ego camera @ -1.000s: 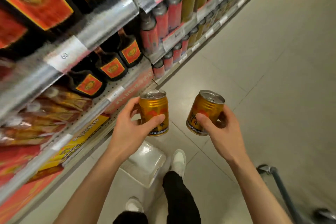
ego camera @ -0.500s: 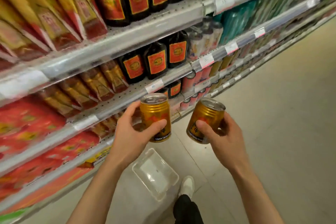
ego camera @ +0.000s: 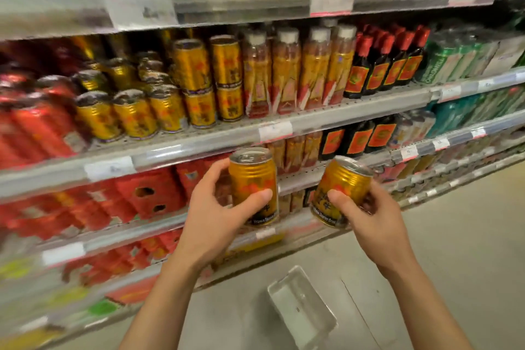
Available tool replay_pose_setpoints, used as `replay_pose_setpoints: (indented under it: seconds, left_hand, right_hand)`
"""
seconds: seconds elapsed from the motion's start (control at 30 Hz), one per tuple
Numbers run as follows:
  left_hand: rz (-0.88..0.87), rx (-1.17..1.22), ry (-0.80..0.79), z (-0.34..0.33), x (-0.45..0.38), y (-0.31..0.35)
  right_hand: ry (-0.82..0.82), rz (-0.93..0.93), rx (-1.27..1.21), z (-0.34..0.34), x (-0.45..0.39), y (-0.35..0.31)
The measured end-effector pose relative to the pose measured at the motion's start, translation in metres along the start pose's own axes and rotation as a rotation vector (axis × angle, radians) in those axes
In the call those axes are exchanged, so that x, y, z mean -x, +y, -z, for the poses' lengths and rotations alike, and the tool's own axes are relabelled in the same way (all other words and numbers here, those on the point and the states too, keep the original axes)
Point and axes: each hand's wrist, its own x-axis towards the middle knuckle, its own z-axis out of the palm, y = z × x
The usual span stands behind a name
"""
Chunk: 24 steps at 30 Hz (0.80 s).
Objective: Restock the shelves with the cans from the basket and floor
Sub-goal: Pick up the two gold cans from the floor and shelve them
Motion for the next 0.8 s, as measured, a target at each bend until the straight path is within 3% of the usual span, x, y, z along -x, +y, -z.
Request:
replay_pose_setpoints:
  seconds: [0.37,0.6,0.8]
  left_hand:
    - [0.017,-0.099,0.252,0.129,0.005,0.018]
    - [-0.010,-0.170,0.380,0.172,-0.012,0.027]
    - [-0.024,-0.250,0.394,0.198,-0.037,0.030]
  right_hand:
    - [-0.263,0.122,-0.015,-0.110,-0.016,-0.077]
    - [-0.450,0.245,-0.018,-0.177,-0.054,-0.104]
    - [-0.553,0.319,0.043,-0.218,-0.086,-0.120]
